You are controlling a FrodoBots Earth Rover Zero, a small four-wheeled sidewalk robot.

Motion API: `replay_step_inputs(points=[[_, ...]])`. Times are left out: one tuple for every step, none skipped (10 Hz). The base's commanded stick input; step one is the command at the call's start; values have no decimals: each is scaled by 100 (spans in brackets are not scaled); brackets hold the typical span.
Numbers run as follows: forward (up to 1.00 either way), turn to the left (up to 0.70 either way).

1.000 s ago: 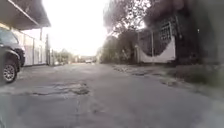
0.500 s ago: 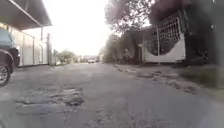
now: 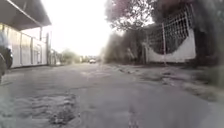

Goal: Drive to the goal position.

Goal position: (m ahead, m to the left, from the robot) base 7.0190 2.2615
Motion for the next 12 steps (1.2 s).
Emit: replay_step_inputs(points=[[100, 3], [100, 3], [100, 3], [100, 43], [100, 43], [100, 19], [100, 3], [100, 3], [100, 3], [100, 3], [100, 3], [100, 3]])
